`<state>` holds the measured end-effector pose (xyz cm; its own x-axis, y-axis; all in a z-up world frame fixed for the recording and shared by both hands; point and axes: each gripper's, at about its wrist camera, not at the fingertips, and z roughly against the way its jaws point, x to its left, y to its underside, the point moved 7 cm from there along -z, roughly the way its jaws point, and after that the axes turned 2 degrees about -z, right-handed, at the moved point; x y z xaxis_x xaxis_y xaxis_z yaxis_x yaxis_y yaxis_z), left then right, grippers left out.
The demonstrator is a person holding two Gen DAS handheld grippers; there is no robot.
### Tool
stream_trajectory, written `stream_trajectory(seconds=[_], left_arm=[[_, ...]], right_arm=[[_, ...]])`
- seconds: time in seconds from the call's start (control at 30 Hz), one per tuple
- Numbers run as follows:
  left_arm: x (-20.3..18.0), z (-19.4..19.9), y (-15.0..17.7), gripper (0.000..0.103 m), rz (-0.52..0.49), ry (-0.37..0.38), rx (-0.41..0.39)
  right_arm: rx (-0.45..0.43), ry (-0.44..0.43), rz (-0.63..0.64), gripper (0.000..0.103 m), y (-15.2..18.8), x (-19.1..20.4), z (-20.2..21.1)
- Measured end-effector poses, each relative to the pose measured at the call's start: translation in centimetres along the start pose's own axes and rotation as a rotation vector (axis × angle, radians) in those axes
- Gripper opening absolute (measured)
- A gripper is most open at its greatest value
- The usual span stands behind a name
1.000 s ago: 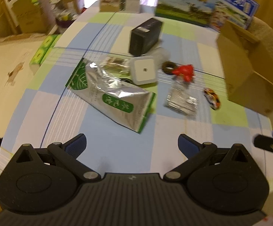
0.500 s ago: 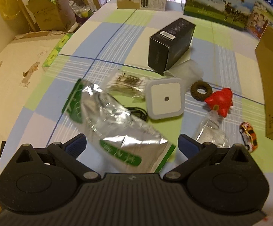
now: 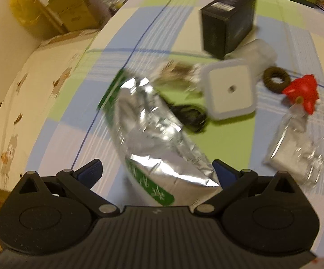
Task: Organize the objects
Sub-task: 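Close the left tool on the foil bag while the right tool reaches the toy car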
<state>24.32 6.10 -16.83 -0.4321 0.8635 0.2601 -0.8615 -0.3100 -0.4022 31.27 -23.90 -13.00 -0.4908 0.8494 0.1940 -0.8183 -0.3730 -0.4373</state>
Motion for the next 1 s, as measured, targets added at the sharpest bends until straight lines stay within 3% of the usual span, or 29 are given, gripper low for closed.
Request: stream_trajectory(seconds=[0.33,0.5,0.63,0.83,1.0], left_arm=[[5.6,0.3,4.0,0.095,0.051,-0.068,0.032],[3.7,1.6,2.7,0.096,-0.055,-0.07,-0.042],[2.9,-0.1,0.9,0.095,-0.111,-0.088,-0.055],[4.0,-3.2,-0.9,0.086,-0.079,-0.032,-0.016],[5.4,-3.7,-0.8,0.07,-0.071,0.085,-0.013]], right_arm=[[0.038,-0.048,0.028,0.101,-0.2,-0.5,-1.9],[0.04,-0.052,0.026,0.101,0.0,-0.6,-2.6],[0.03,-0.051,0.022,0.101,0.2,-0.2,-2.9],[0.005,-0.006,-0.023,0.101,0.5,0.3,-2.9],[-0.046,0.004,-0.047,0.101,0.0,1.7,-3.0]])
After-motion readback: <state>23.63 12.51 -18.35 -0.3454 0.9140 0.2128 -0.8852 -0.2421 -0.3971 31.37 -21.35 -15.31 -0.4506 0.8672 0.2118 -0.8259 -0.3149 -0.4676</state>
